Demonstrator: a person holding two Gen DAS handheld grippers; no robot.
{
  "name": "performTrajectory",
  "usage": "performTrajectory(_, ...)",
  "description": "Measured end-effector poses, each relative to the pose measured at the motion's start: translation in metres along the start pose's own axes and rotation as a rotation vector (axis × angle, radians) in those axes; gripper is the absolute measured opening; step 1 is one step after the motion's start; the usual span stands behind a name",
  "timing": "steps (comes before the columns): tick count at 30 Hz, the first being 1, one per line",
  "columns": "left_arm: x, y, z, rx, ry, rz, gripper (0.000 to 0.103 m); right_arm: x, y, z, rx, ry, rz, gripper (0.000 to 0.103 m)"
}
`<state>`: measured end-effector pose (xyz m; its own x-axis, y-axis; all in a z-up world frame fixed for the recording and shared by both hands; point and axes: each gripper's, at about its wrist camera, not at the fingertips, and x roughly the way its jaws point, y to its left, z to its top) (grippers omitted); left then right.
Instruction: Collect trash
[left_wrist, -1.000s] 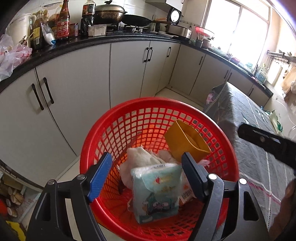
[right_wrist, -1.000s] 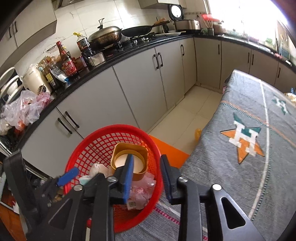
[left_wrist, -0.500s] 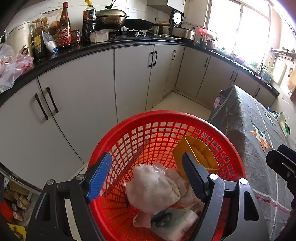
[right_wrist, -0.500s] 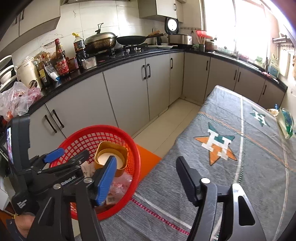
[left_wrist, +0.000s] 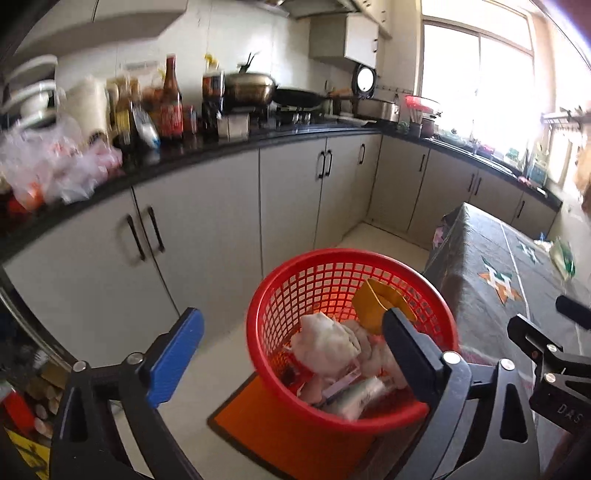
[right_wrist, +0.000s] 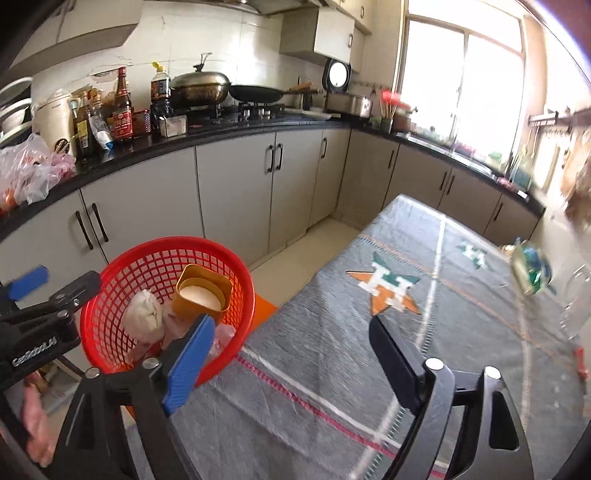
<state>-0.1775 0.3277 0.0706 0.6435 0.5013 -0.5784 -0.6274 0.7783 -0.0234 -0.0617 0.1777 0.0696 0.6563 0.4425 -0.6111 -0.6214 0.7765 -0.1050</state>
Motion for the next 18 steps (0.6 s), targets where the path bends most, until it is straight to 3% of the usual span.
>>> performTrajectory(7,-0.054,-0.027,-0.019,0.167,-0.018,0.11,0.103,-0.054,-0.012,-0.026,-0.01,-0.057,-0.041,0.094)
performTrajectory(13,-0.093,-0.032,-0.031,0.173,-0.064,0.134,0.103,-0.104,-0.037,-0.058,0.034,-0.087,-0.1,0.096)
performTrajectory(18,-0.112,-0.031,-0.044,0.151,-0.039,0.088,0.103,-0.149,-0.051,-0.09,0.11,-0.108,-0.125,0.102)
